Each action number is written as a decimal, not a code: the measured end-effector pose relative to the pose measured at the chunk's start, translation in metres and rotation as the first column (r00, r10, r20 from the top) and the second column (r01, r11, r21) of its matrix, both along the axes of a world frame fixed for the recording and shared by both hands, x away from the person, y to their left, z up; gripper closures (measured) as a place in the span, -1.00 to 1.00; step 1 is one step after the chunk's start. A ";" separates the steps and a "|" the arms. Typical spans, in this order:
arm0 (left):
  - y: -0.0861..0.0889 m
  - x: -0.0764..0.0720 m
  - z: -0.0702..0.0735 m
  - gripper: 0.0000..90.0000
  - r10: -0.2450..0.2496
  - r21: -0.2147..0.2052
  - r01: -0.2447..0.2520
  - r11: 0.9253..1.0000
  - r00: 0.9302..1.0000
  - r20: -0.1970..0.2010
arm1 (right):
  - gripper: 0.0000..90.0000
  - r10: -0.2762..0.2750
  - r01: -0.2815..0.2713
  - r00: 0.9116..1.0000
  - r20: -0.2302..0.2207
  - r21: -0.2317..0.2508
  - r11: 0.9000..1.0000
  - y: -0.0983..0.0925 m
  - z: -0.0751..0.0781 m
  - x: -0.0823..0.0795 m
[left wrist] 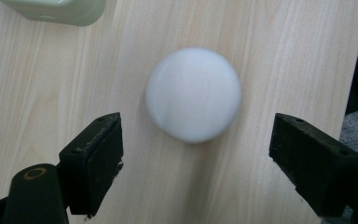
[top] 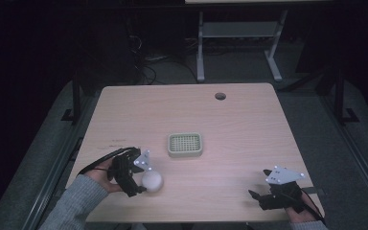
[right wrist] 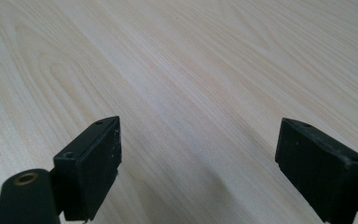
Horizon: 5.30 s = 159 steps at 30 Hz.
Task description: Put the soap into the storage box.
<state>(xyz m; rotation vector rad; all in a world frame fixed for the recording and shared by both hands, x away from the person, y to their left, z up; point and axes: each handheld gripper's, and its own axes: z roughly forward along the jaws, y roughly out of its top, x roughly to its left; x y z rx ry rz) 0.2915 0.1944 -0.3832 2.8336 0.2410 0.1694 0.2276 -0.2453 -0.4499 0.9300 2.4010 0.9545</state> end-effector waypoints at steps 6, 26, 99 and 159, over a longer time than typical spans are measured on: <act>-0.006 0.004 -0.003 -0.62 -0.013 0.017 0.013 1.000 1.000 -0.013 | -0.69 0.005 -0.005 1.000 0.007 -0.001 1.000 0.000 0.000 0.000; -0.020 0.009 -0.008 -0.62 -0.039 0.047 0.041 0.998 0.999 -0.036 | -0.69 0.011 -0.011 1.000 0.009 -0.012 1.000 0.000 0.000 0.000; -0.041 0.030 -0.053 -0.57 -0.061 0.178 0.091 0.980 0.984 -0.166 | -0.69 0.018 -0.018 1.000 0.007 -0.005 1.000 0.001 0.000 0.000; -0.046 0.031 -0.032 -0.46 -0.093 0.088 0.107 0.990 0.983 -0.156 | -0.69 0.014 -0.014 1.000 0.006 -0.008 1.000 0.000 0.000 0.000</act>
